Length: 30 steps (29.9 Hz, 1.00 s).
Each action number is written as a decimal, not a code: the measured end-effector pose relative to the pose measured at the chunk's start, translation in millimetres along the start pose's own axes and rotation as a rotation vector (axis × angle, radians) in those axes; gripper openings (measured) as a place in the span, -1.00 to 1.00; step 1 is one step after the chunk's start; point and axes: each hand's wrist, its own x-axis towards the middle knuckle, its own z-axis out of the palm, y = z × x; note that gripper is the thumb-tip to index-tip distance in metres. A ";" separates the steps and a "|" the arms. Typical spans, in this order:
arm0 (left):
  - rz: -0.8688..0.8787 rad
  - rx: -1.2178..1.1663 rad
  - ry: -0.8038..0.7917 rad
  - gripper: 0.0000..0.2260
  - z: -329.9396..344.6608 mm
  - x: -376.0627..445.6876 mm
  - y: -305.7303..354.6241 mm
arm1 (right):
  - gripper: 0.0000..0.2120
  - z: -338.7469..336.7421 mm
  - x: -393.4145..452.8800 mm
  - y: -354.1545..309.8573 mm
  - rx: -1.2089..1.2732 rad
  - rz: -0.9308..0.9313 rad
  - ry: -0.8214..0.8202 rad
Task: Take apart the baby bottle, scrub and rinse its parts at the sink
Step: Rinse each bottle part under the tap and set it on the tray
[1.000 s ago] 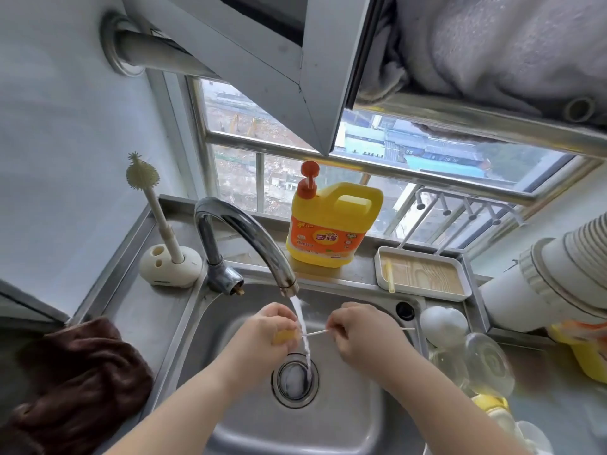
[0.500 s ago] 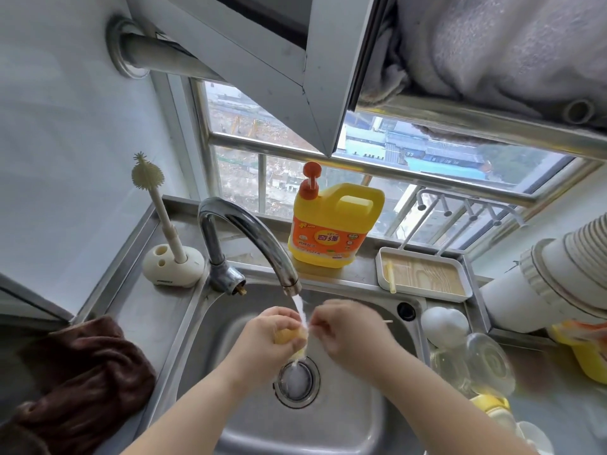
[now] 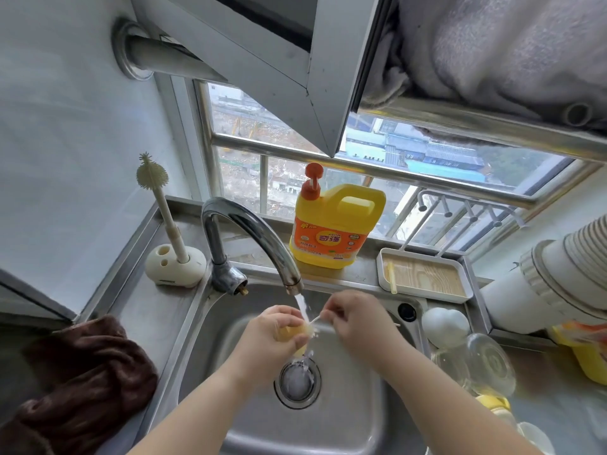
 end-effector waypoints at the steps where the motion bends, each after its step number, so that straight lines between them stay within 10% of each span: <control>1: -0.002 0.004 0.003 -0.88 0.1 0.8 -0.3 | -0.89 0.9 1.2 2.4 0.021 0.001 0.017; 30: -0.094 -0.126 -0.056 -0.78 -12.2 8.2 -5.5 | -0.90 -10.3 -4.1 22.2 0.022 -0.024 -0.057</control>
